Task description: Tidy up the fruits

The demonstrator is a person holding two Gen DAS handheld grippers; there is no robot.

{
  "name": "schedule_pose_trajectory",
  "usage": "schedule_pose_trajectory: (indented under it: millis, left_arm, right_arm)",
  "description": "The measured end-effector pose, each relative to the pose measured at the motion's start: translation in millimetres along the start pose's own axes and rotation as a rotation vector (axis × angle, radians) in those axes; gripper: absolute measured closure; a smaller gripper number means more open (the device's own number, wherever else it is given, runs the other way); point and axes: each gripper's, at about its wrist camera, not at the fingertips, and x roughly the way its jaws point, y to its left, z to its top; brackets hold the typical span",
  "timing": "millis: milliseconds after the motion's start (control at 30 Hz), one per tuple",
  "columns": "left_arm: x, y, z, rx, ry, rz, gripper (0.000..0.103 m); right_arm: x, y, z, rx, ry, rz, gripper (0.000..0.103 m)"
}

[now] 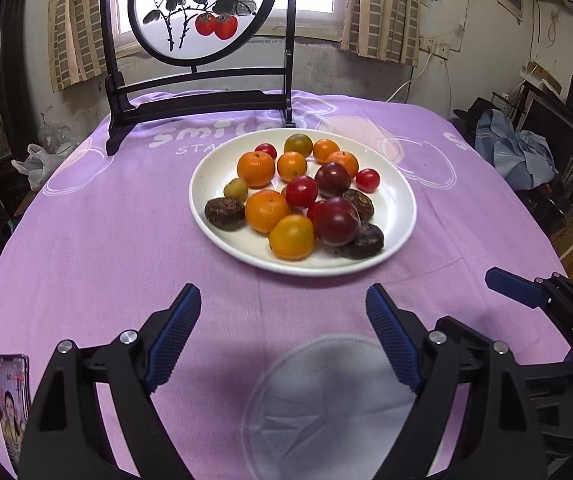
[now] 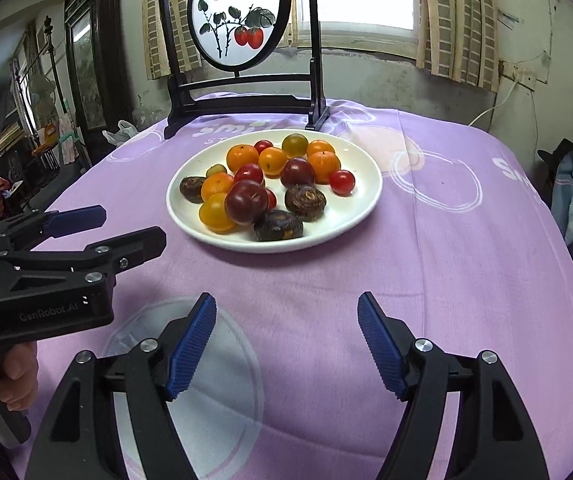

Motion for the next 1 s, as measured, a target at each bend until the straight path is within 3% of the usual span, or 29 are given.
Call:
schedule_pose_trajectory:
  millis: [267,467,633,833,867,933,1000]
  left_arm:
    - [-8,-4,-22,0.007,-0.005,0.013,0.009]
    - [0,0,-30,-0.009,0.027,0.042,0.009]
    - [2,-2,-38,0.011,0.009,0.039,0.008]
    - [5,-4,-45,0.038,0.052,0.015,0.007]
    - [5,-4,-48,0.039,0.062,0.022,0.007]
    - [4,-3,-53,0.037,0.075,0.034,0.007]
    - [3,-1,-60,0.038,0.079,0.045,0.006]
  right_arm:
    - [-6,-2,-18,0.024,-0.001,-0.007,0.029]
    - [-1,-2,-26,0.010,0.011,-0.013,0.029]
    - [-1,0,-31,-0.002,0.020,-0.004,0.029]
    - [-2,2,-38,-0.012,0.047,0.003,0.029]
    - [-2,2,-40,-0.012,0.053,0.002,0.027]
    - [-3,2,-44,-0.008,0.065,-0.002,0.016]
    - [-3,3,-50,-0.004,0.073,0.004,0.014]
